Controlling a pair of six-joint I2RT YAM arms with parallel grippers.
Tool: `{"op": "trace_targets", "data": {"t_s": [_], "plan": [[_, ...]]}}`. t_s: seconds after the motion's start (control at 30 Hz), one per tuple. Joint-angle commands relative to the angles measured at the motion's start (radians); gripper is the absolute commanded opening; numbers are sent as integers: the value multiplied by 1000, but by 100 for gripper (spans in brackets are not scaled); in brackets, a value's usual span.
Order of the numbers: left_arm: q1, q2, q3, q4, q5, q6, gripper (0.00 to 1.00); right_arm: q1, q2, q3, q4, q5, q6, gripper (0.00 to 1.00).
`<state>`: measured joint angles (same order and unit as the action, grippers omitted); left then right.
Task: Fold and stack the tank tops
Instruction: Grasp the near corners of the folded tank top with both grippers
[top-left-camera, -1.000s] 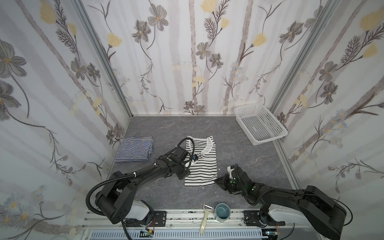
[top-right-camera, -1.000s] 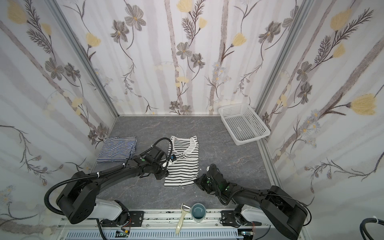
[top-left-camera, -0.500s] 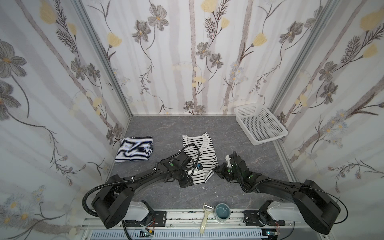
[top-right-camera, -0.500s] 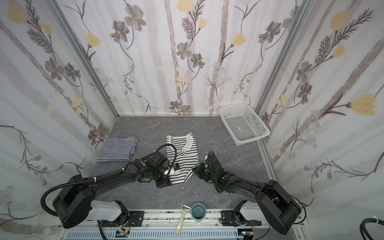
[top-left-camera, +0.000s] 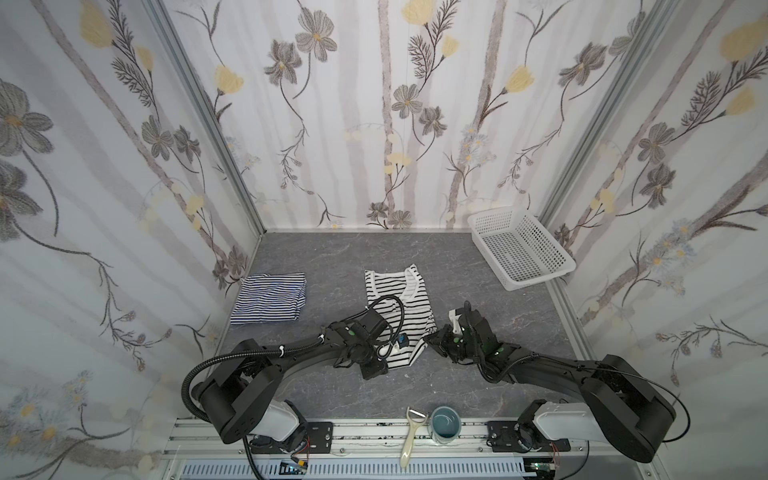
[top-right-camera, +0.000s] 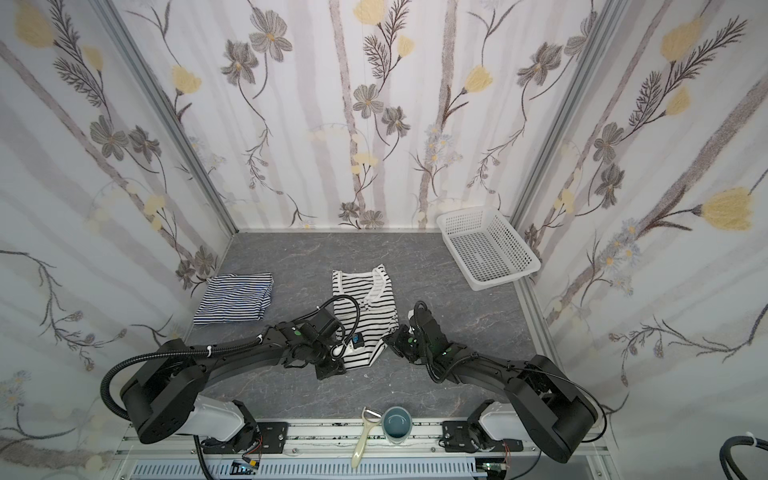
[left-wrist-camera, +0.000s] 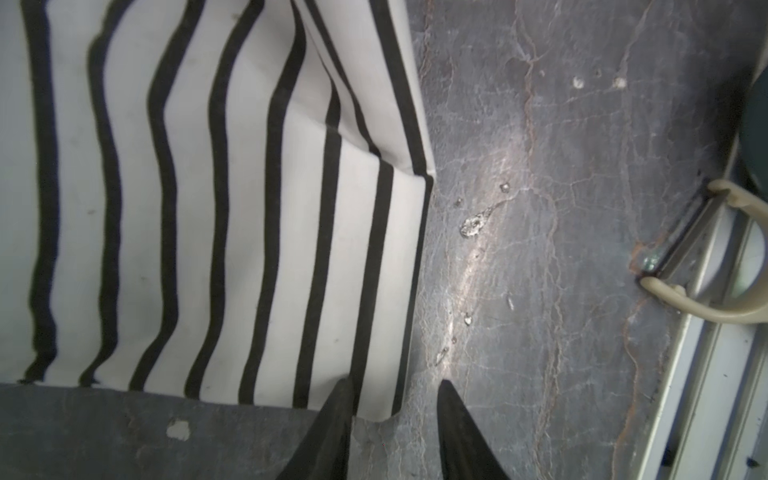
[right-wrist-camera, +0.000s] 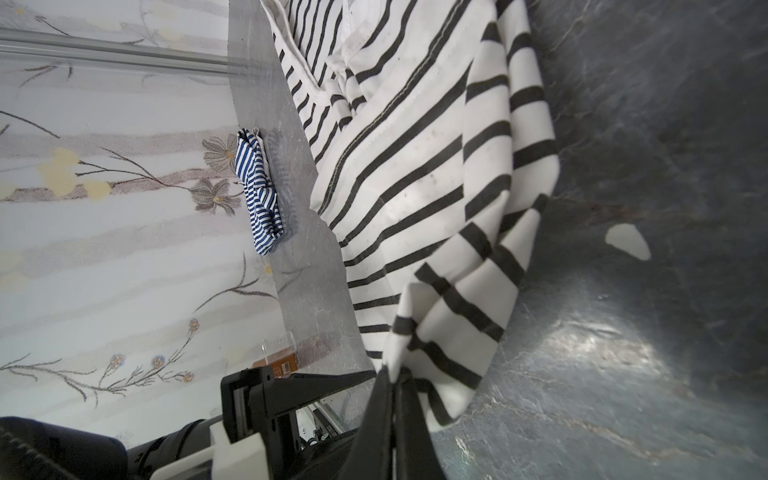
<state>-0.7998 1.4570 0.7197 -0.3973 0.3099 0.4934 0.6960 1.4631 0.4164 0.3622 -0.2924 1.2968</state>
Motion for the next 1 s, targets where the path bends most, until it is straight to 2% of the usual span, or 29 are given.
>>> {"op": "trace_targets", "data": {"t_s": [0.0,0.43,0.7,0.83,0.97], "plan": [[-5,15,-2,47,-7,15,36,-1,-9,-5,25,-4,-3,0],[-39,66,-48,60,-106,76,32,-28,-34,-24,18,-12,-5,0],[-51,78,-68,52,-161,123,9,-52,-38,-26,13,-23,-18,0],[-54,67,-42,31,-103,115,1,-58,-57,-31,-1,-22,-22,0],[-56,38,21,-54,57,99,0,-66,-121,-37,-58,-3,-37,0]]}}
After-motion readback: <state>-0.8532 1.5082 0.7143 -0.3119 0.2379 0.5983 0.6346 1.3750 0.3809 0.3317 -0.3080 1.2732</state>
